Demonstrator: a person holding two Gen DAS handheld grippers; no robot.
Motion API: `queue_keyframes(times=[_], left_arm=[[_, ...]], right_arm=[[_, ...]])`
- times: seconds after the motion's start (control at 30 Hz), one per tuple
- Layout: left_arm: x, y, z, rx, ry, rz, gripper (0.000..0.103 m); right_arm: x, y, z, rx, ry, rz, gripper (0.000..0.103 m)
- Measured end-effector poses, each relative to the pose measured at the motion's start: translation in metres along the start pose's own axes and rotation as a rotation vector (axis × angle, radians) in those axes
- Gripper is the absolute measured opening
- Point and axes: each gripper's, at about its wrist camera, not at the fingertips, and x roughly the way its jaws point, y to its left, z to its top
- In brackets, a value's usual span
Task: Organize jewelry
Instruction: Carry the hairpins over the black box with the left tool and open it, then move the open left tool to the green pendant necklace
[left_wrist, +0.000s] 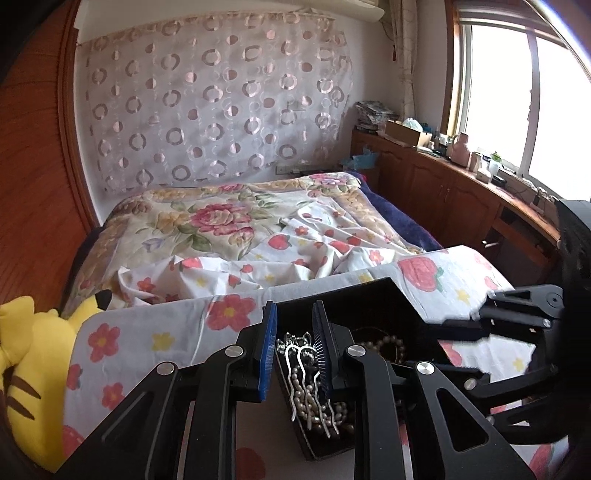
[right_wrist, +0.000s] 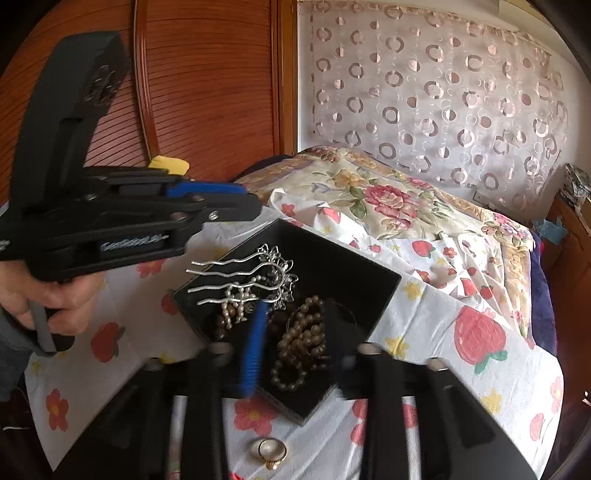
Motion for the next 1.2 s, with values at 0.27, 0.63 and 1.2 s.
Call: queue_keyframes(times=[0.27, 0.63, 1.2], left_arm=[[-0.018, 0.0, -0.024, -0.004, 0.01, -0.015, 0.031], [-0.056, -0.01, -0.073, -0.013, 0.029, -0.035, 0.051], [-0.096, -0.03, -0.145, -0.034, 0.075, -0.042, 0.082]], right_arm=[[-0.016, -0.015, 0.001, 0.084, -0.045, -0.004, 0.044], [-0.057, -0.004, -0.029, 0.089, -0.043, -0.034, 0.037], [-0.067, 0.026, -0.123, 0.154, 0.103, 0.016, 0.033]])
